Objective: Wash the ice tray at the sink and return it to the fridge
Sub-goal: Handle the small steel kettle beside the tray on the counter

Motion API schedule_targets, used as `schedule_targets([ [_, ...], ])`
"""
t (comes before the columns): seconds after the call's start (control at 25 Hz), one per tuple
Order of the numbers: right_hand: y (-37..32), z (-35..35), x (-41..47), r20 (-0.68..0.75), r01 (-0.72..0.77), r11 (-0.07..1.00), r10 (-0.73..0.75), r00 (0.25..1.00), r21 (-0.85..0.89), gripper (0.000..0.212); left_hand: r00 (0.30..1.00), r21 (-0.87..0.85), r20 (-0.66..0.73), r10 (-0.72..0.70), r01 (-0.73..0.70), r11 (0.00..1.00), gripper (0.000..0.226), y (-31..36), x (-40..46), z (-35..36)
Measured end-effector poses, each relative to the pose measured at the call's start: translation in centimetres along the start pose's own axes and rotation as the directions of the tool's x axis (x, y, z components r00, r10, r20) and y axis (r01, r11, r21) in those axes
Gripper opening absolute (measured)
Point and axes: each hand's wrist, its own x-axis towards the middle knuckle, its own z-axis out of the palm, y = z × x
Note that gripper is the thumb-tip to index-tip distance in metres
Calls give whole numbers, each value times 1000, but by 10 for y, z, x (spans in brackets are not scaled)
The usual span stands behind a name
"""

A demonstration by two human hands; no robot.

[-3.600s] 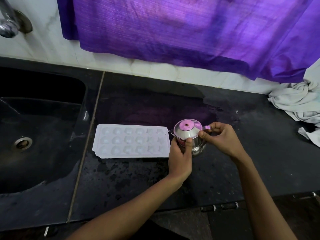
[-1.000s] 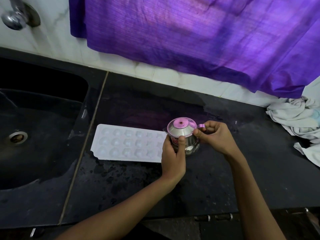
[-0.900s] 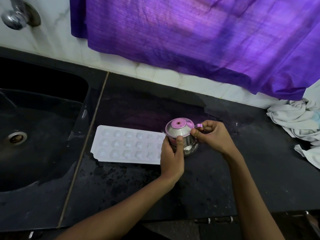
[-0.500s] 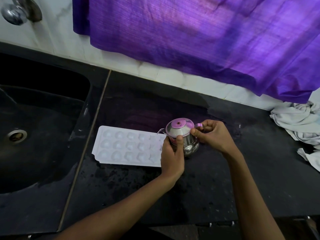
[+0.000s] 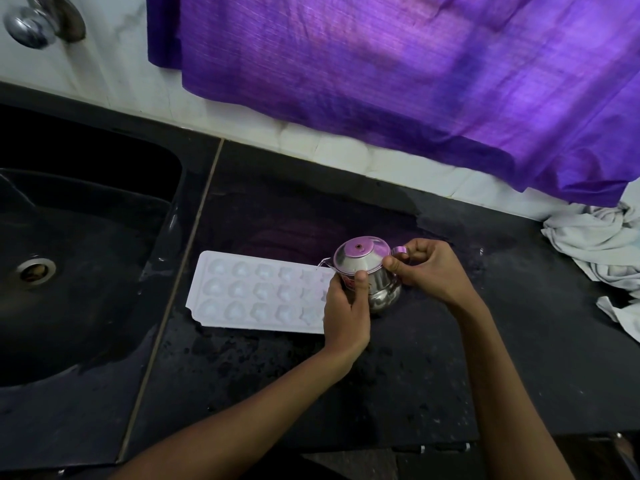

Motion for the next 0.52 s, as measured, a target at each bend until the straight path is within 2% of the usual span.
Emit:
schedule_targets([
  [0.12, 1, -1, 0, 3, 3, 1000, -3, 1000, 9, 40, 1000, -8, 4, 8, -8, 1000, 50, -1, 1, 0],
  [0.32, 4, -1, -1, -10, 23, 997, -23, 1000, 73, 18, 999, 2, 13, 33, -33, 999, 51, 1, 1, -1],
  [0.52, 5, 1, -7, -75, 21, 986, -9, 997, 167, 36, 992, -15, -6, 129, -129, 991, 68, 5, -1, 0],
])
